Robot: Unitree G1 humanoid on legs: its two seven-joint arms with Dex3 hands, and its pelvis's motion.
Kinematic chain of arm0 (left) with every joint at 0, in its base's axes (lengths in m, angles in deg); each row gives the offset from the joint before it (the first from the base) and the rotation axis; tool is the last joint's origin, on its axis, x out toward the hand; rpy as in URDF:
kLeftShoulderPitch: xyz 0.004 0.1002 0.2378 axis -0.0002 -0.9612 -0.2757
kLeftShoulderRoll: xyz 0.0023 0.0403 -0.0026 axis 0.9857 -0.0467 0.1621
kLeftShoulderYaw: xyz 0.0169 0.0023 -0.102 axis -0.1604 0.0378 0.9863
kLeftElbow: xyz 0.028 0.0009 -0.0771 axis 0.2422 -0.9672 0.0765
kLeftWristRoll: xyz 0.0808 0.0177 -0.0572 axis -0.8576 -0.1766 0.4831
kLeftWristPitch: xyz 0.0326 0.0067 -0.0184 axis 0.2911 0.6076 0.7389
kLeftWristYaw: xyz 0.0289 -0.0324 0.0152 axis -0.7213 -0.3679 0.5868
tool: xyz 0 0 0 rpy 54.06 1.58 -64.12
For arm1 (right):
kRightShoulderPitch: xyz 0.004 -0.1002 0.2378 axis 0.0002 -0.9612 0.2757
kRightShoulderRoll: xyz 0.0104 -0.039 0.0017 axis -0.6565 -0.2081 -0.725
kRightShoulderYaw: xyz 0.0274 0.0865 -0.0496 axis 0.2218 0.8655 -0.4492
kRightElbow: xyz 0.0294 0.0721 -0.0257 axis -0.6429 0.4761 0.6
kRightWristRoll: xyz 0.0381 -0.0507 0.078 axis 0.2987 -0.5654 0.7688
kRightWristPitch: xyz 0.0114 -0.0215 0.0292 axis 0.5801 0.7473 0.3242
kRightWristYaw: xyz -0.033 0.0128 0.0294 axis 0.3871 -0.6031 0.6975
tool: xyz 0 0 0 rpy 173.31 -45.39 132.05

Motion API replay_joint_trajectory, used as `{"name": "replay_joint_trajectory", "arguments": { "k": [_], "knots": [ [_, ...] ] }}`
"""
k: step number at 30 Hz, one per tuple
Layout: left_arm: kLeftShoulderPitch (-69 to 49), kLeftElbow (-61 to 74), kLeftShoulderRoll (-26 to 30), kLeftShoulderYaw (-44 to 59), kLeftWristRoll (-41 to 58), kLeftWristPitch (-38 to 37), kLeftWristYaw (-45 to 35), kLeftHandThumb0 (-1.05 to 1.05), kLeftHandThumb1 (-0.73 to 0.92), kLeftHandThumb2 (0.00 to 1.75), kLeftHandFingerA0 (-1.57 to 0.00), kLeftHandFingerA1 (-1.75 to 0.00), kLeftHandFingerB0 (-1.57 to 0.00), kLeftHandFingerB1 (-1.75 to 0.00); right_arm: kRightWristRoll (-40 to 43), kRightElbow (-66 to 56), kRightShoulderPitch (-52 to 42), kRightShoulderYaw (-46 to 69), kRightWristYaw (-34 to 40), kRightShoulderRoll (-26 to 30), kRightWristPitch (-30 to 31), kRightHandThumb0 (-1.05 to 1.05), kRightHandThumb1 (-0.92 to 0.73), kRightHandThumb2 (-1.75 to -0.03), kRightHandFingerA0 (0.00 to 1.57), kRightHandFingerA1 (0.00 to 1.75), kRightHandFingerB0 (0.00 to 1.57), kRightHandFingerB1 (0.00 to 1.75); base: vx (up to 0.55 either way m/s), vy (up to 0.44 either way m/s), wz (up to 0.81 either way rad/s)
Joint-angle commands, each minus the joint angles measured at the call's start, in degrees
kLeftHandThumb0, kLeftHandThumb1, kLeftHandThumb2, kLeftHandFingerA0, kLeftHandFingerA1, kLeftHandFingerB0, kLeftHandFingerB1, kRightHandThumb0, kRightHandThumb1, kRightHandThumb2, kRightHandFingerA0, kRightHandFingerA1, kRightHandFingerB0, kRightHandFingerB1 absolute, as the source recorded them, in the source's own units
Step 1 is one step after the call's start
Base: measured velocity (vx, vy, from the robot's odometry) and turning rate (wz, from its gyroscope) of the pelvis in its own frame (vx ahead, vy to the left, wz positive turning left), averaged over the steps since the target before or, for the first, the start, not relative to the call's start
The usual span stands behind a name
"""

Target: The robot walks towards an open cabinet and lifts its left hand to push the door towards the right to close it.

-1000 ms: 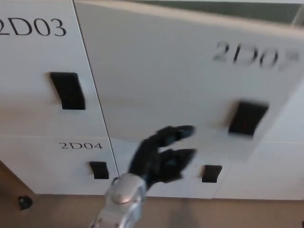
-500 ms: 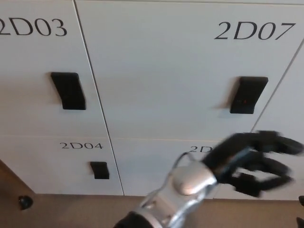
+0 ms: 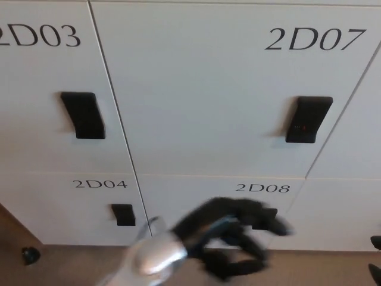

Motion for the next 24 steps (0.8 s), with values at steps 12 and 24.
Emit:
{"name": "replay_joint_trajectory", "arguments": {
  "k": [12,24],
  "knots": [
    [-9.75,-16.34,11.71,32.1,7.23,1.0,4.22,-0.67,0.29,0.89,-0.76,-1.03,-0.61,-1.04,1.07,6.58,0.97,1.17,-0.3,1.49,-0.29,-0.25,-0.72,-0.61,0.59,0.54,0.41,0.43,0.0,0.0,0.0],
    [-6.73,-22.05,9.62,36.06,4.18,-0.37,4.76,-0.57,0.19,0.96,-0.81,-1.01,-0.68,-0.95,0.58,6.47,1.25,1.33,-0.11,2.08,-0.33,-0.22,-0.74,-0.61,0.6,0.54,0.43,0.44,0.0,0.0,0.0]
  ]
}}
